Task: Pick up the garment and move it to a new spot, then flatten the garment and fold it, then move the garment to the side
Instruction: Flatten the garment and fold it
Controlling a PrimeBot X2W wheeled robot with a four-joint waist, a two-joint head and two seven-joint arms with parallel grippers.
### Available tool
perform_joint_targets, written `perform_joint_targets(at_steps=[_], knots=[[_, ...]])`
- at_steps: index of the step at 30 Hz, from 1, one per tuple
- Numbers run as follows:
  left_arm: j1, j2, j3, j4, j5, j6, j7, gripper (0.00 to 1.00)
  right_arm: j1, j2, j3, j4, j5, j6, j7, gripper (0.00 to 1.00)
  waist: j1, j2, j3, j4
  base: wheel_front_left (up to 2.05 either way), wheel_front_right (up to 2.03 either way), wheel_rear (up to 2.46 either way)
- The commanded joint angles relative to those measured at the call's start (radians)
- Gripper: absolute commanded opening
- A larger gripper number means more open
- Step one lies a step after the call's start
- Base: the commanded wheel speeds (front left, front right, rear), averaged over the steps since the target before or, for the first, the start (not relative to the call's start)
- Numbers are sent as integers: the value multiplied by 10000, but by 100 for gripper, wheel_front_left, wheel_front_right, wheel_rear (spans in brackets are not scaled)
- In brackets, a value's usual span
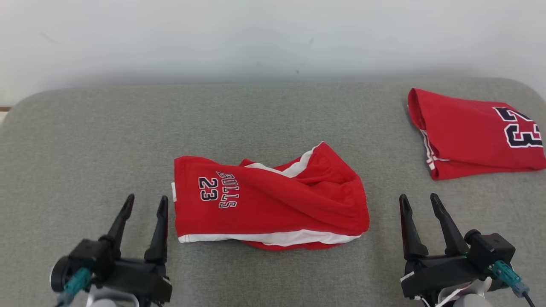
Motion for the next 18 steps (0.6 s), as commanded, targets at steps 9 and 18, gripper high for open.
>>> perform_joint_targets(at_steps=[9,18], knots=[[1719,-542,304,-1788,324,421,-54,100,309,13,-197,-260,-84,1,-8,100,1,0,-170,342,0,0,0],[2482,-654,423,-2445,535,1046,-54,100,741,48,-508,-459,-351,1,-8,100,1,0,-363,555,0,0,0]])
